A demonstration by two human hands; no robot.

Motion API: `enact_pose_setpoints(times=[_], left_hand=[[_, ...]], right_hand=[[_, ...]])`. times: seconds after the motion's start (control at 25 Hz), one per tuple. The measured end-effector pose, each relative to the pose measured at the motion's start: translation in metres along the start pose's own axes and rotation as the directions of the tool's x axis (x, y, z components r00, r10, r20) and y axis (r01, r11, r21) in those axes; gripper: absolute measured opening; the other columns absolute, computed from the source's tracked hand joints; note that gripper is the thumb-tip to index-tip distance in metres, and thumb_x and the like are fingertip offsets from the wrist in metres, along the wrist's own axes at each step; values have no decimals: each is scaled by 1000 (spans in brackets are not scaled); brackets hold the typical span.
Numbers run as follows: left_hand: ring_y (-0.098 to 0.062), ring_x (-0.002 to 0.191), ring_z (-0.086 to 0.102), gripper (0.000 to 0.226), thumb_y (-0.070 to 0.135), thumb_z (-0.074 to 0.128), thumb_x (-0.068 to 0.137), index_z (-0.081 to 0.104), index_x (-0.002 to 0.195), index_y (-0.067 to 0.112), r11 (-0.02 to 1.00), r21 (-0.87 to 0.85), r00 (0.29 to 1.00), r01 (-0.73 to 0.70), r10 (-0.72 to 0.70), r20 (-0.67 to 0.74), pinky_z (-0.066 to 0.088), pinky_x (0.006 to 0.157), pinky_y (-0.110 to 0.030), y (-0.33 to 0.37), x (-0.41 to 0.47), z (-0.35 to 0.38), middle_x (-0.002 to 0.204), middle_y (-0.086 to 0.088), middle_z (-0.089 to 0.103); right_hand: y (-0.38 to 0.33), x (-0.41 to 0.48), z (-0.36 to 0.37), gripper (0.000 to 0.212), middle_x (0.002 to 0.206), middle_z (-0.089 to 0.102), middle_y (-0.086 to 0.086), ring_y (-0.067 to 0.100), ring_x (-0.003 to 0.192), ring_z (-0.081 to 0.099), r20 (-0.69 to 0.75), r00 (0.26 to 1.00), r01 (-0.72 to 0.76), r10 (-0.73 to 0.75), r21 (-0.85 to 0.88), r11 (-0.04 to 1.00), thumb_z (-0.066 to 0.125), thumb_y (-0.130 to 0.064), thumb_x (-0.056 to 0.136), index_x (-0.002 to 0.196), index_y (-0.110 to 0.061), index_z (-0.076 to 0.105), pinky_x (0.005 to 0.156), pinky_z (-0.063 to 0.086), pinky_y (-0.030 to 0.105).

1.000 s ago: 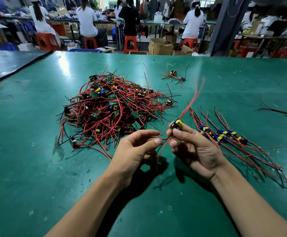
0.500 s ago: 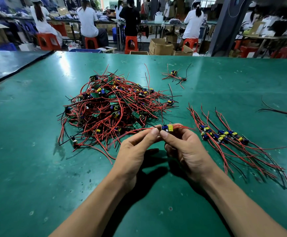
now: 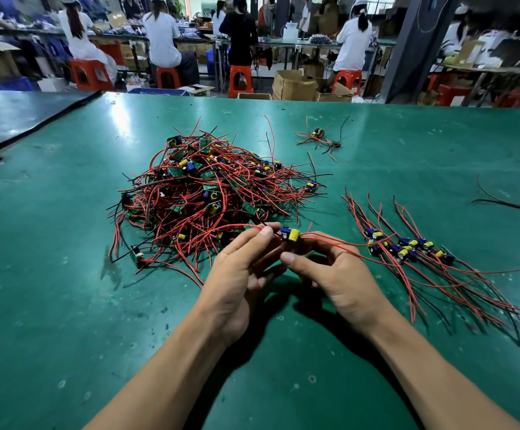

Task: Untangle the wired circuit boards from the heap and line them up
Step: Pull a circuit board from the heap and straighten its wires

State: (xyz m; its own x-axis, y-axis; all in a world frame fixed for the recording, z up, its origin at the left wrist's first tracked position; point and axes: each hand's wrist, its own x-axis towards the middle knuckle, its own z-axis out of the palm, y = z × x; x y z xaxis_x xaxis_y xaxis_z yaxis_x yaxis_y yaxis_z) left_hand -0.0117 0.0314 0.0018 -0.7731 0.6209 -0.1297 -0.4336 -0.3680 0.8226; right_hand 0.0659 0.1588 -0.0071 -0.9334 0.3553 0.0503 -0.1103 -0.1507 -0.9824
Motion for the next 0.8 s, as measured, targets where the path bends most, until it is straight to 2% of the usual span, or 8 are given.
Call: enact_pose_setpoints(times=[0.08, 0.16, 0.2, 0.4, 0.52, 0.56, 0.68, 0.8], left_hand=[[-17, 81, 70, 14, 27, 64, 79, 73, 87, 21, 1000, -29, 999, -1, 0, -34, 54, 74, -31, 2, 4, -2, 94, -5, 74], [-18, 80, 70, 11, 25, 62, 80, 71, 84, 20, 997, -71, 999, -12, 9, -39, 55, 76, -33, 2, 6, -3, 93, -5, 74], [-18, 79, 69, 11, 23, 61, 81, 71, 85, 19, 997, -78, 999, -18, 15, -36, 57, 76, -32, 2, 7, -3, 92, -7, 73], [-20, 69, 68, 19, 22, 63, 79, 76, 91, 14, 1000, -26, 998, -9, 10, 68, 57, 85, -35, 2, 4, -5, 76, -7, 69], [-18, 59, 68, 21, 22, 65, 79, 77, 93, 10, 995, 66, 984, 71, -81, 159, 58, 57, -24, -3, -1, -1, 74, -8, 71], [-18, 57, 68, 22, 22, 66, 79, 76, 93, 8, 989, 108, 979, 101, -118, 167, 57, 54, -23, -6, -2, 0, 77, -9, 72], [-19, 59, 68, 18, 23, 68, 79, 75, 88, 9, 972, 198, 973, 130, -163, 162, 58, 63, -27, -15, -2, 1, 81, -12, 72], [-21, 63, 69, 23, 24, 69, 80, 73, 91, 4, 958, 270, 975, 100, -149, 167, 56, 73, -33, -17, -2, -2, 83, -13, 71]], right_hand=[[3, 0, -5, 15, 76, 69, 3, 8, 65, 61, -21, 1000, -13, 9, -184, 983, 82, -12, 80, 92, -16, 75, 55, 52, 20], [5, 3, -11, 12, 72, 65, 6, 8, 63, 56, -18, 996, 72, -90, -443, 894, 81, -14, 82, 90, -20, 74, 58, 47, 21], [6, 5, -14, 11, 73, 66, 8, 9, 63, 55, -9, 993, 100, -119, -484, 869, 81, -15, 83, 89, -21, 74, 60, 45, 24], [6, 12, -22, 9, 70, 63, 0, 7, 54, 51, 20, 999, 30, -26, -223, 974, 72, -12, 89, 89, -18, 78, 48, 41, 17], [4, 15, -25, 21, 78, 63, 0, 11, 56, 51, 55, 991, -119, 119, -4, 993, 65, -35, 89, 97, -21, 78, 45, 38, 19], [4, 15, -27, 28, 78, 64, -1, 11, 57, 52, 97, 983, -157, 154, 29, 987, 64, -43, 89, 101, -21, 77, 46, 38, 20], [4, 13, -29, 35, 82, 69, 0, 9, 62, 61, 241, 953, -211, 184, 92, 973, 69, -44, 89, 109, -17, 75, 52, 49, 21], [3, 13, -28, 30, 86, 70, 7, 12, 62, 63, 261, 948, -218, 182, 116, 969, 74, -34, 86, 106, -12, 75, 48, 51, 25]])
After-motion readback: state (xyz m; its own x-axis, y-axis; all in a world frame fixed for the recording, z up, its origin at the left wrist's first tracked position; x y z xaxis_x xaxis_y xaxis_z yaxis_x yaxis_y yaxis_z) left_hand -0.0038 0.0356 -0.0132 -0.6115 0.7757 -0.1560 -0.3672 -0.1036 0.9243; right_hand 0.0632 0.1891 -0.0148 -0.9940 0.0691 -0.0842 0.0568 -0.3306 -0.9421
